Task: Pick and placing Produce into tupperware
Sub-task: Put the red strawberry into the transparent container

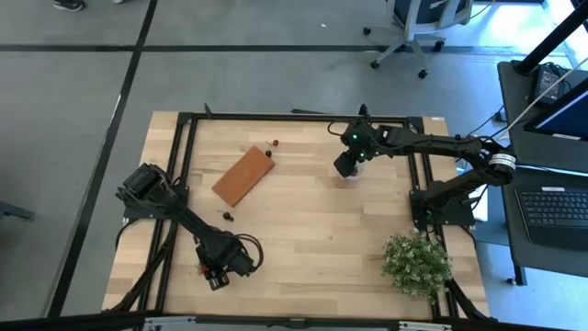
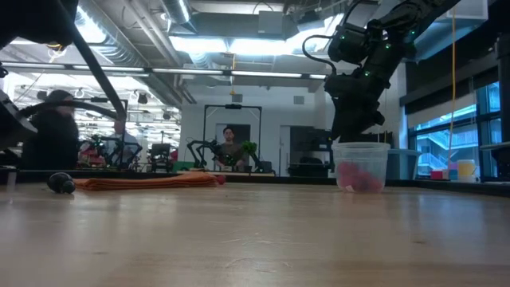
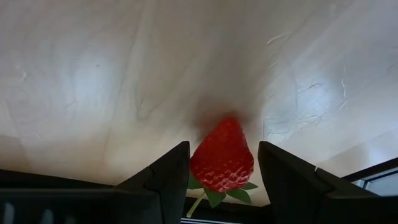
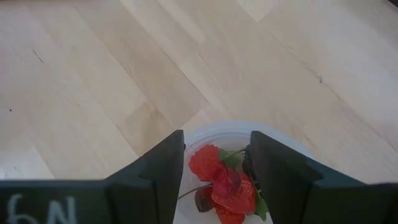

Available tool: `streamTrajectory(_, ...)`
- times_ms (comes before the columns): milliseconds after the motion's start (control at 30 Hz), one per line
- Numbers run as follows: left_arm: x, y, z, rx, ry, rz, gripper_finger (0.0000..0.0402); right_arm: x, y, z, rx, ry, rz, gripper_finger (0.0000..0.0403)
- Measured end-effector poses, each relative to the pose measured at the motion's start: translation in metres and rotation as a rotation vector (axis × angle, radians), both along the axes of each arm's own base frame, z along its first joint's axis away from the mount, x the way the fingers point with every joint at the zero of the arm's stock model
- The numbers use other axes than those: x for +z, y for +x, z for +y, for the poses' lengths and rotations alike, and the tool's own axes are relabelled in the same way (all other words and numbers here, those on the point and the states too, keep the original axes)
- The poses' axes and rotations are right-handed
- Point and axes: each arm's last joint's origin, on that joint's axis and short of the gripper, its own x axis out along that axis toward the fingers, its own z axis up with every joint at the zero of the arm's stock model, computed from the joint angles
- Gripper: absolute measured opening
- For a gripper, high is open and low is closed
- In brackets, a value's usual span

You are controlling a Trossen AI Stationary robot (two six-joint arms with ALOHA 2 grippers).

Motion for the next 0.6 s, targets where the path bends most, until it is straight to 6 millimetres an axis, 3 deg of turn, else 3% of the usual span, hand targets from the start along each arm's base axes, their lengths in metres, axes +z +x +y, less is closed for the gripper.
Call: streamTrajectory(600,0.0001,0.0007,0.0002,-0.002,0.011,-0.015,0.0142,0.0,0.0,0.0,0.0,0.0,0.0,0.0186)
